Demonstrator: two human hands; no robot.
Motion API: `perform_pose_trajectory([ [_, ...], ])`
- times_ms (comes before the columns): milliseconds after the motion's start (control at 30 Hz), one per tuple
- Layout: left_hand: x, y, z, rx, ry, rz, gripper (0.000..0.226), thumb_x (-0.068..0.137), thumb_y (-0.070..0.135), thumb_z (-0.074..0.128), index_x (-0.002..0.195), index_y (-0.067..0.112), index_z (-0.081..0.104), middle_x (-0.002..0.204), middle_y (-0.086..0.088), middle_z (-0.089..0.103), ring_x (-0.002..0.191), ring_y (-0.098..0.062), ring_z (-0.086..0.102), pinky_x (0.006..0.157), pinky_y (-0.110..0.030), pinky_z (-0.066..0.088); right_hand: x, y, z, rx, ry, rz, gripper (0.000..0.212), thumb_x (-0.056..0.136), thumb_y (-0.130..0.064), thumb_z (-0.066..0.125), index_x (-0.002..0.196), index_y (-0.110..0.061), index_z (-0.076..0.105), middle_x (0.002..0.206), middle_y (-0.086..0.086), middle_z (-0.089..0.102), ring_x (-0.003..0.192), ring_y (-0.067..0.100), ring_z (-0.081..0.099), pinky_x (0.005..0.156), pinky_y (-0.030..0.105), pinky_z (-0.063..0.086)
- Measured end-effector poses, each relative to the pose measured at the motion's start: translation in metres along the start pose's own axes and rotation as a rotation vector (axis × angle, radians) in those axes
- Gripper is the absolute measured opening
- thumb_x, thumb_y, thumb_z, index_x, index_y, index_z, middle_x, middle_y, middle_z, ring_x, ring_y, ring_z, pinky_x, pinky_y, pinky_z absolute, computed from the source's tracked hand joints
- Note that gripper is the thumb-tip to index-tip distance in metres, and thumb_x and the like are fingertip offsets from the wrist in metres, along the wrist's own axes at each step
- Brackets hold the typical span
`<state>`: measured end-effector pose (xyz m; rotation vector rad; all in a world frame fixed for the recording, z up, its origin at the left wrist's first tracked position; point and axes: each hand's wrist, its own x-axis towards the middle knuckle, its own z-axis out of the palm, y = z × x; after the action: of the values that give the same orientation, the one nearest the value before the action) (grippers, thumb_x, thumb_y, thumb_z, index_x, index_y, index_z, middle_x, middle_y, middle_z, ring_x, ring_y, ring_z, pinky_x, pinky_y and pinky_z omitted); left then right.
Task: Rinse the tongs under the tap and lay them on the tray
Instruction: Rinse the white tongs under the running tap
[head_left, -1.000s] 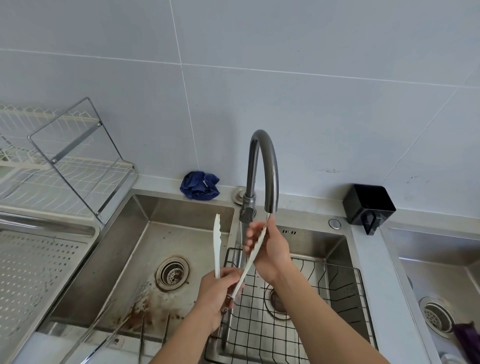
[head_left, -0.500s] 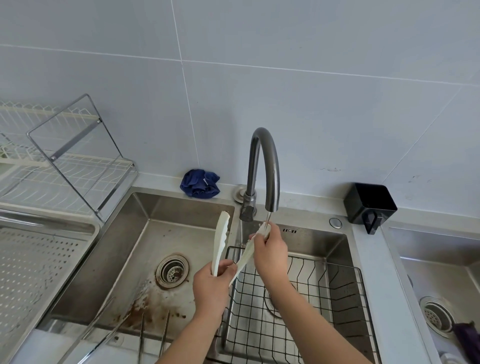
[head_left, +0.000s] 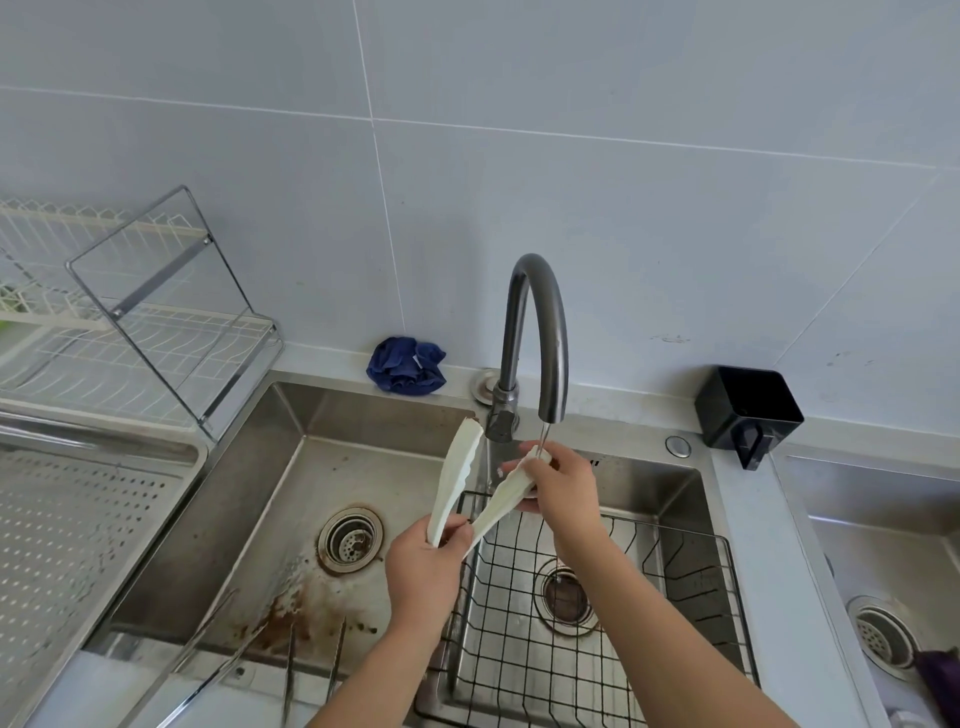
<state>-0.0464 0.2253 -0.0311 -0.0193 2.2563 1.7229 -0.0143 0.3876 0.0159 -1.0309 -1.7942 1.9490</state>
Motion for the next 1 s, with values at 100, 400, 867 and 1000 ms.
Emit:
perform_pose_trajectory([
  [100,0.001,0.003,0.005,-0.048,-0.036,-0.042,0.013,0.079,0.011,0.084,0.083,0.023,0.08,0.071,0.004,0.076,0.065,-0.018,0.071,0.055,-0.026,0.057,0.001,-0.002,-0.004,-0.054,0.094,-0.028,0.024,0.104,-0.019,0.051,0.089,-0.013,0.069,0.073,0.008,0.078,0.066,0.023,0.076,0.062,0.045,0.065],
  [400,0.008,0.004,0.023,-0.322,-0.372,-0.395,0.029,0.082,0.014,0.082,0.107,0.007,0.069,0.076,-0.02,0.073,0.057,-0.025,0.061,0.044,-0.03,0.047,-0.006,-0.008,-0.01,0.602,-0.28,0.134,0.04,0.098,-0.048,0.061,0.083,-0.01,0.056,0.067,0.006,0.048,0.06,0.02,0.049,0.065,0.036,0.052],
  [867,0.015,0.025,0.049,-0.246,-0.401,-0.346,0.034,0.103,0.04,0.051,0.107,0.009,0.063,0.058,-0.01,0.056,0.039,-0.021,0.05,0.034,-0.023,0.037,-0.011,-0.009,-0.011,0.673,-0.507,0.299,0.075,0.101,-0.067,0.04,0.097,0.001,0.072,0.077,0.019,0.063,0.069,0.031,0.061,0.076,0.045,0.056],
  [1000,0.013,0.026,0.049,-0.272,-0.39,-0.319,0.03,0.103,0.04,0.05,0.113,0.015,0.063,0.075,-0.017,0.061,0.043,-0.022,0.052,0.038,-0.027,0.043,-0.021,-0.001,-0.011,0.385,-0.366,0.218,0.075,0.104,-0.062,0.037,0.092,0.002,0.076,0.083,0.025,0.069,0.071,0.034,0.067,0.077,0.044,0.057],
])
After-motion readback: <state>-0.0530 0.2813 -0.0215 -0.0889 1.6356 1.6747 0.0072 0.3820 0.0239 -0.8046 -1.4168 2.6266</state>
